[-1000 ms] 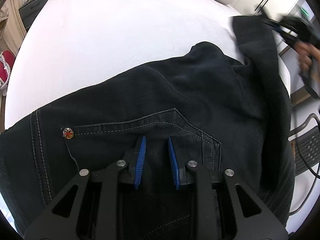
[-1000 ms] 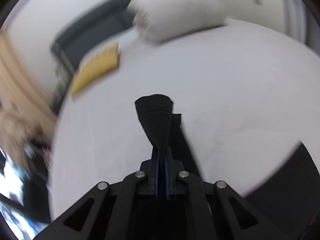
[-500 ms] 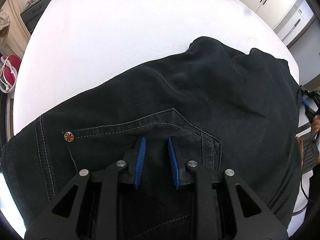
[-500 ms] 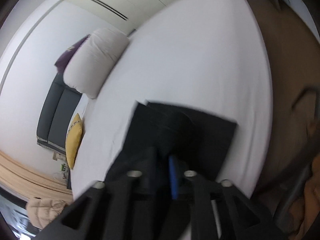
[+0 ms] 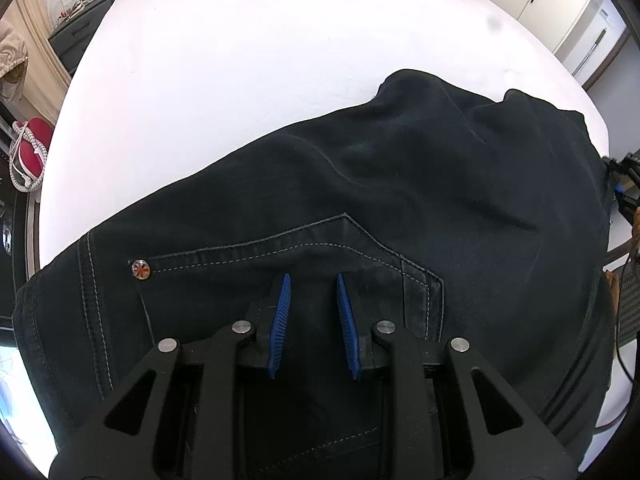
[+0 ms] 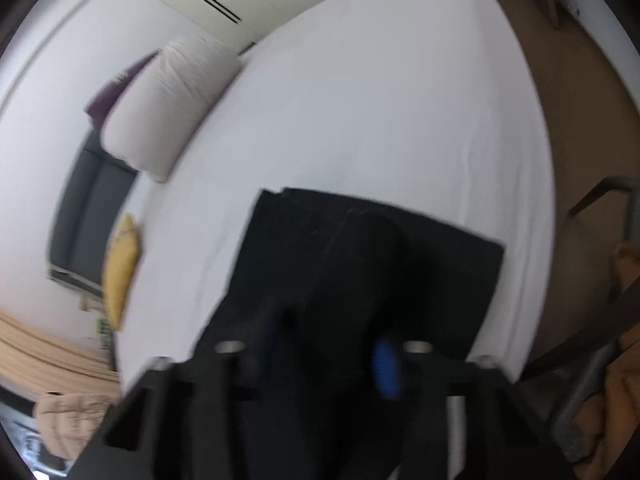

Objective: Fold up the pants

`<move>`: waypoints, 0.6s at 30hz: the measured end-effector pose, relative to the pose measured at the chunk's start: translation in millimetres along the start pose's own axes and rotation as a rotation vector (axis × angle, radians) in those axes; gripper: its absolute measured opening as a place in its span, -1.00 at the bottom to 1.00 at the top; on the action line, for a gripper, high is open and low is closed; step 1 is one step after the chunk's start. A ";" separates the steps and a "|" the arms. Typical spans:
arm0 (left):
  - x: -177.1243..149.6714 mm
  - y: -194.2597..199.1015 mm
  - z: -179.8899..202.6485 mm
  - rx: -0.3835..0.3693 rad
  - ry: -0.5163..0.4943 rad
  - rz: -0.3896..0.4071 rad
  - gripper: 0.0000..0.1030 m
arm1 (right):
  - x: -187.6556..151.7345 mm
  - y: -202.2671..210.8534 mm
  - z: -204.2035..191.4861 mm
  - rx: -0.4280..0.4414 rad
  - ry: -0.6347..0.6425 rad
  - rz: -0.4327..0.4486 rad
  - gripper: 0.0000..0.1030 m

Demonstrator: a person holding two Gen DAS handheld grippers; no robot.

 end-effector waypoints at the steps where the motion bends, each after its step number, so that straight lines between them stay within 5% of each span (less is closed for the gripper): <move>1: 0.1 0.0 0.1 0.000 0.001 0.000 -0.54 | 1.8 6.0 5.3 -0.012 0.001 0.004 -0.61; 4: 1.0 -1.8 3.3 0.000 0.000 0.002 -0.54 | 8.3 18.6 19.2 -0.061 0.009 0.047 -0.84; 12: -9.1 -11.3 4.7 0.007 -0.004 0.009 -0.54 | 19.2 52.3 68.5 -0.124 -0.049 0.076 -0.73; 15: -11.2 -8.5 1.8 0.007 -0.005 0.012 -0.54 | 23.4 57.9 63.7 -0.104 -0.025 0.096 -0.36; 16: -11.7 -8.9 2.2 0.005 -0.005 0.013 -0.54 | 26.0 61.8 64.2 -0.075 -0.041 0.106 -0.04; 18: -13.0 -7.9 -0.3 0.001 -0.003 0.016 -0.54 | 31.4 69.6 63.1 -0.038 -0.040 0.141 0.08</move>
Point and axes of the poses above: each gripper's, at about its wrist camera, not at the fingertips, and y roughly against the way its jaws point, z to its right, x to its top, the point moved 4 cm from there along -y, roughly the way its jaws point, and after that the axes turned 9 degrees about -y, right-handed, at the moved point
